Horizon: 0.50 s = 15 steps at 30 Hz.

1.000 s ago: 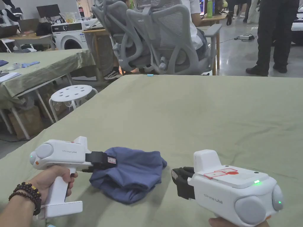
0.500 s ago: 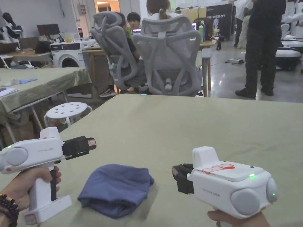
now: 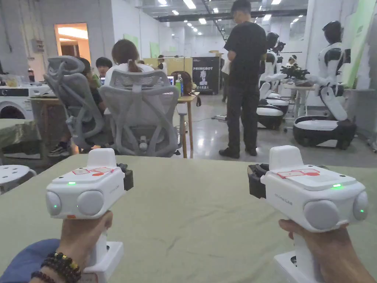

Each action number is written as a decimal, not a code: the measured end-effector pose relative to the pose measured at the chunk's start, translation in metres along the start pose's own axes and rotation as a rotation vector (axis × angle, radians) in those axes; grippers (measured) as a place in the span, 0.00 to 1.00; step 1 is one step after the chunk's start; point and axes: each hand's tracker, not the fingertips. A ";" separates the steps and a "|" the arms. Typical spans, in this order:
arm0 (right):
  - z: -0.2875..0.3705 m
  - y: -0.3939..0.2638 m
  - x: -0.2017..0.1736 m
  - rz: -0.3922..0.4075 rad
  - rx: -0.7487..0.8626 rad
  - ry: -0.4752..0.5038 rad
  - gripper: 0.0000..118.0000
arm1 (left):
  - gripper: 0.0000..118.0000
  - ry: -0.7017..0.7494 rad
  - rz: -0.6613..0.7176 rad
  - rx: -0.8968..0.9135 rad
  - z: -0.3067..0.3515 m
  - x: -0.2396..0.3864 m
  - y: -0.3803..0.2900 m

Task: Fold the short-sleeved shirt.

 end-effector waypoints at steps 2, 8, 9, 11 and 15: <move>0.019 -0.009 0.028 0.017 0.007 -0.077 0.00 | 0.00 -0.016 -0.005 0.020 0.012 0.048 -0.006; 0.066 -0.052 0.073 0.000 0.041 -0.219 0.00 | 0.00 -0.007 -0.200 0.125 0.044 0.131 -0.050; 0.073 -0.060 0.074 0.020 0.057 -0.232 0.00 | 0.00 -0.018 -0.207 0.115 0.049 0.138 -0.059; 0.082 -0.077 0.072 0.054 0.070 -0.273 0.00 | 0.00 -0.050 -0.180 0.106 0.061 0.148 -0.072; 0.095 -0.104 0.069 0.028 0.067 -0.294 0.00 | 0.00 -0.010 -0.155 0.138 0.087 0.159 -0.092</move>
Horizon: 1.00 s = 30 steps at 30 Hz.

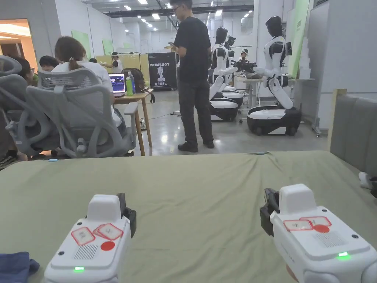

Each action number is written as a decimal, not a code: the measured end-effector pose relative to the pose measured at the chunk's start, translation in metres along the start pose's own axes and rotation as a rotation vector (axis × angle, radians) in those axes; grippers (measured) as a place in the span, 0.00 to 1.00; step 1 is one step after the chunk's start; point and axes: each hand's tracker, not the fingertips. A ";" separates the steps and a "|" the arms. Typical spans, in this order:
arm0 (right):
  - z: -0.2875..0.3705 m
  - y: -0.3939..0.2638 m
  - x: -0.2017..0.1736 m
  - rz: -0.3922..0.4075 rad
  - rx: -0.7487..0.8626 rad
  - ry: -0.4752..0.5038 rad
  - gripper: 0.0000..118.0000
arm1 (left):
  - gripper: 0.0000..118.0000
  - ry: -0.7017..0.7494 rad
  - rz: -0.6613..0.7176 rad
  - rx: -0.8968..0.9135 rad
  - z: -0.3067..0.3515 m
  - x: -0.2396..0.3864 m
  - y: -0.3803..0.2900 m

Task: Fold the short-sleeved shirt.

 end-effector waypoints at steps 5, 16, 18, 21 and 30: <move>0.020 -0.024 0.003 -0.026 -0.012 -0.054 0.00 | 0.00 -0.001 -0.013 -0.010 0.030 0.005 -0.025; 0.030 -0.037 -0.003 -0.027 -0.007 -0.073 0.00 | 0.00 0.015 -0.002 -0.048 0.040 0.009 -0.047; 0.029 -0.036 -0.002 -0.028 -0.005 -0.074 0.00 | 0.00 0.013 0.012 -0.040 0.040 0.009 -0.046; 0.030 -0.035 0.000 -0.030 0.005 -0.069 0.03 | 0.23 0.012 0.007 -0.029 0.041 0.006 -0.046; 0.030 -0.047 -0.001 -0.051 -0.002 -0.084 1.00 | 1.00 0.012 0.000 -0.012 0.041 0.003 -0.048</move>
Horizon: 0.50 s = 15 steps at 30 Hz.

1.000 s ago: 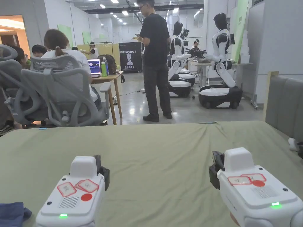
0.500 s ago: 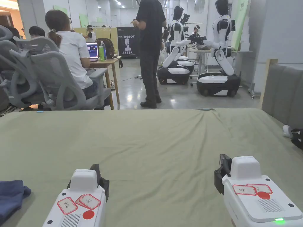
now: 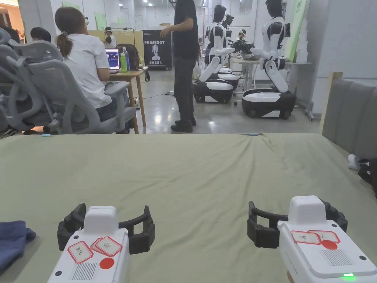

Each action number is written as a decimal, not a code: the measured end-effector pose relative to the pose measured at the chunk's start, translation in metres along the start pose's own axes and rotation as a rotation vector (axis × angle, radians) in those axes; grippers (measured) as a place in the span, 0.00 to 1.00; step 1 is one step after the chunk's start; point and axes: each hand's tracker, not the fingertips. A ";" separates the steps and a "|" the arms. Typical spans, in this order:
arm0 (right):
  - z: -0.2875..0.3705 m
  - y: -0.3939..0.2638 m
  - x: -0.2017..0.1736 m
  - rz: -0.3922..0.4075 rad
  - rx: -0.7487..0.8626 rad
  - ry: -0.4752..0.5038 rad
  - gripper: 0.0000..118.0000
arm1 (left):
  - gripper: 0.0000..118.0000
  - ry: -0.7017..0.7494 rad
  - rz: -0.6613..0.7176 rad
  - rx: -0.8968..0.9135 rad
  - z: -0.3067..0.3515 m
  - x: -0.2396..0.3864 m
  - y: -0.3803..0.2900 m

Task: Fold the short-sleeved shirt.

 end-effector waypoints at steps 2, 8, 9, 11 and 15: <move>0.000 -0.001 0.000 -0.001 -0.019 0.004 1.00 | 1.00 -0.001 -0.006 0.000 0.000 0.000 0.000; 0.001 -0.001 -0.002 0.006 -0.020 -0.002 1.00 | 1.00 -0.009 -0.006 0.011 0.000 0.002 0.000; 0.001 0.000 -0.001 0.007 -0.019 -0.004 1.00 | 1.00 -0.004 -0.017 0.012 0.000 0.003 0.000; 0.002 0.001 0.000 0.002 -0.019 -0.009 1.00 | 1.00 -0.005 -0.024 0.007 0.001 0.004 0.000; 0.003 0.001 0.002 0.003 -0.018 -0.015 1.00 | 1.00 -0.016 -0.004 0.007 0.001 0.003 -0.001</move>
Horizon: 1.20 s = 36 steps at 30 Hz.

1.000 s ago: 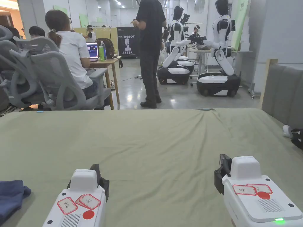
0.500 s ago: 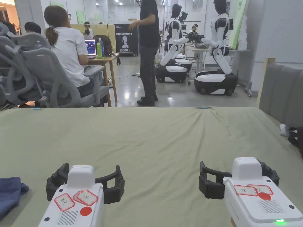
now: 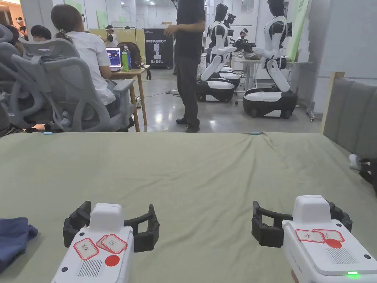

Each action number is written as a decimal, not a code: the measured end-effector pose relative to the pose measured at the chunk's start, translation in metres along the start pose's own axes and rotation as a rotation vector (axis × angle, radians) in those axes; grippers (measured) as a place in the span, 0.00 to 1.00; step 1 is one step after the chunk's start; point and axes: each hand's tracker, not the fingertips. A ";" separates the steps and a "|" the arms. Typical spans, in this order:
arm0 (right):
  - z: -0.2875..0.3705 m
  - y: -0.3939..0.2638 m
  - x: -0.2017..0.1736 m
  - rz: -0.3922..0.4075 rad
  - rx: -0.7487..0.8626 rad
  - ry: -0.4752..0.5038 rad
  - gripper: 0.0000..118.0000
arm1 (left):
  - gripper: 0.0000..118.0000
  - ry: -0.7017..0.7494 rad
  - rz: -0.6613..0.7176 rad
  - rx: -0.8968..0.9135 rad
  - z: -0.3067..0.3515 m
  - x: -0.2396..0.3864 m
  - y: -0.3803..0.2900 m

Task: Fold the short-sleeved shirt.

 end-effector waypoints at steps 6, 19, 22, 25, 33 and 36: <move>0.002 -0.001 0.001 0.006 0.007 -0.009 1.00 | 1.00 -0.016 0.020 0.003 0.000 -0.002 -0.001; 0.002 -0.004 -0.001 0.007 -0.005 -0.008 1.00 | 1.00 -0.001 0.037 -0.006 0.001 -0.006 -0.001; 0.002 -0.004 -0.001 0.006 -0.006 -0.010 1.00 | 1.00 -0.005 0.039 -0.009 0.001 -0.006 -0.002; 0.002 -0.004 -0.001 0.011 -0.009 -0.010 1.00 | 1.00 -0.008 0.026 -0.005 0.001 -0.004 -0.003; 0.004 -0.003 0.000 0.012 -0.002 -0.008 1.00 | 1.00 -0.011 0.030 -0.001 0.002 -0.002 -0.003; 0.005 -0.003 -0.001 0.010 -0.002 -0.004 1.00 | 1.00 -0.012 0.023 0.000 0.002 -0.002 -0.004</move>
